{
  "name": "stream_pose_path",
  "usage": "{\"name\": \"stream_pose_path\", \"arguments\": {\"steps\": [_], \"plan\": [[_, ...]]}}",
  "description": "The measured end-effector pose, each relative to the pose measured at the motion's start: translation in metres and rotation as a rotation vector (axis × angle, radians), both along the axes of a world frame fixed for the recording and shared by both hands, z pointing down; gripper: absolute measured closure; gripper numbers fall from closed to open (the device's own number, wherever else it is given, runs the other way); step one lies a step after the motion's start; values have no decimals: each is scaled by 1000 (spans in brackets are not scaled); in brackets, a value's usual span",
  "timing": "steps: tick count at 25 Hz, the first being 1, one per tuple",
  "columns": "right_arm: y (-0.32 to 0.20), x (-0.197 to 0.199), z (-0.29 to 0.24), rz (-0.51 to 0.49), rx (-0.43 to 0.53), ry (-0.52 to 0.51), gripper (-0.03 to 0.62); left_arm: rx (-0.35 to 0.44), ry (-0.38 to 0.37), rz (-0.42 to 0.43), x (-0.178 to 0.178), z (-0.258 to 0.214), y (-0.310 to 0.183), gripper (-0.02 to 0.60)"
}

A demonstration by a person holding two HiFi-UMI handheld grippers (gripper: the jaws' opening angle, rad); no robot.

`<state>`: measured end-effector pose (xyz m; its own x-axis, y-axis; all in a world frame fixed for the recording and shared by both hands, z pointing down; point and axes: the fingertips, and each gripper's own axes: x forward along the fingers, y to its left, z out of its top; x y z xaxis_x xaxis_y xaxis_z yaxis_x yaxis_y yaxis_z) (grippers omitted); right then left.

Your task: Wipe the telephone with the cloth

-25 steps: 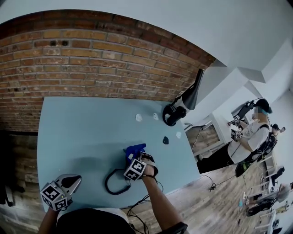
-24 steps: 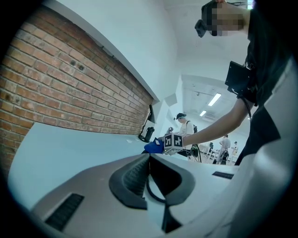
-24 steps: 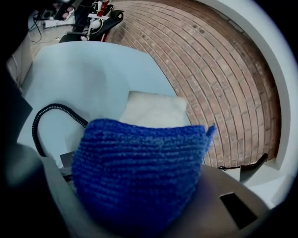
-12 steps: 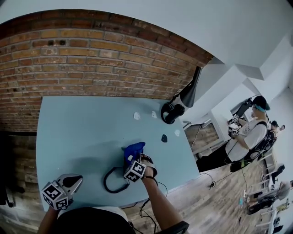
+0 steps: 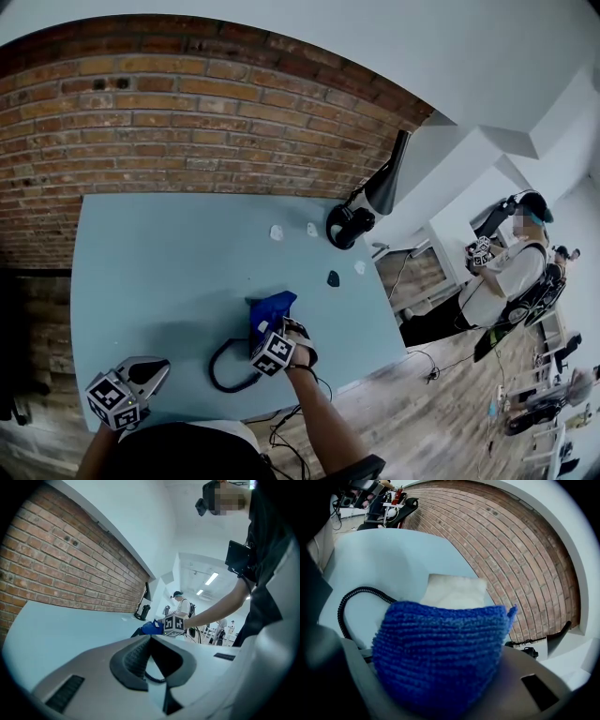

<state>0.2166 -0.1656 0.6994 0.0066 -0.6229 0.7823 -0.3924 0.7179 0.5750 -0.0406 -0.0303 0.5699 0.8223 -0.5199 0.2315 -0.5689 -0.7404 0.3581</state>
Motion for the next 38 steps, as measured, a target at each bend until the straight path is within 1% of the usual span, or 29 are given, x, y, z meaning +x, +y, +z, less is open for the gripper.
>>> {"name": "stream_pose_path", "arguments": {"steps": [27,38], "plan": [[39,2,21,51,-32,-28,520,-12,3,31,7,7,9,555],[52,2,22,64,-18,-33,520,-14,3,39,10,7,9,555]]}}
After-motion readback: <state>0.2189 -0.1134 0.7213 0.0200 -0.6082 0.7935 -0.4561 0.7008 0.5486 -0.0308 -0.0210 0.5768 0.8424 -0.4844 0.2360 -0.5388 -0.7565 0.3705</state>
